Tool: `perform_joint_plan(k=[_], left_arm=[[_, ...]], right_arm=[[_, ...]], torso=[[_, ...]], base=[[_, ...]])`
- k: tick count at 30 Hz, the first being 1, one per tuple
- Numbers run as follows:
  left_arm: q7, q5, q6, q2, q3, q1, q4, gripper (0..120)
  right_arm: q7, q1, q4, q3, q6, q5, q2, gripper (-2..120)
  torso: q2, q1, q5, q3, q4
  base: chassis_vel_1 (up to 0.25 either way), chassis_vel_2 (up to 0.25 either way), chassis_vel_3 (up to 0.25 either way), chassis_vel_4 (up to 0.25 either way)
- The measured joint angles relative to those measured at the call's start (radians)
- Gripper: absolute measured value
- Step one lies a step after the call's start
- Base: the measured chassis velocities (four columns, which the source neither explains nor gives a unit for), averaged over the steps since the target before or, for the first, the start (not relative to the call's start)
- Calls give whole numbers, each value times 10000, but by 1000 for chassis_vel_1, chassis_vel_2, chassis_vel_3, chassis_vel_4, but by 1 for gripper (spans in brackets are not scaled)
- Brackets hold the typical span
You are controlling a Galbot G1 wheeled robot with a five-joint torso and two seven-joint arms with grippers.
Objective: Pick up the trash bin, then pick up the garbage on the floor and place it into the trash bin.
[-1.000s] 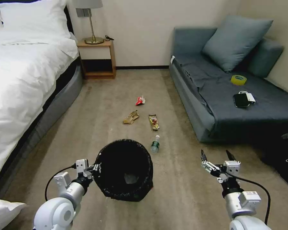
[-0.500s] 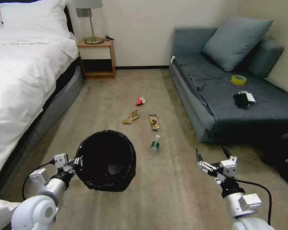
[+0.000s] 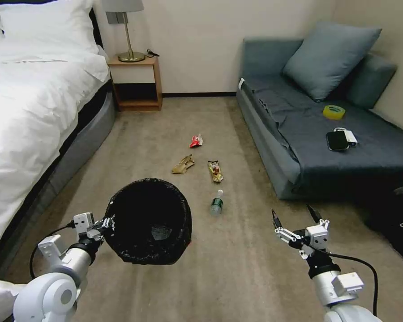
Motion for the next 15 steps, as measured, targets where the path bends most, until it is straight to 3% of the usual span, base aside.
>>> perform_joint_plan(k=[15], left_arm=[[155, -99, -22, 59, -138, -111, 232, 4]], right_arm=[[2, 13, -145, -28, 2, -85, 142, 100]], torso=[[0, 0, -1, 1, -2]], base=[[-147, 146, 144, -142]])
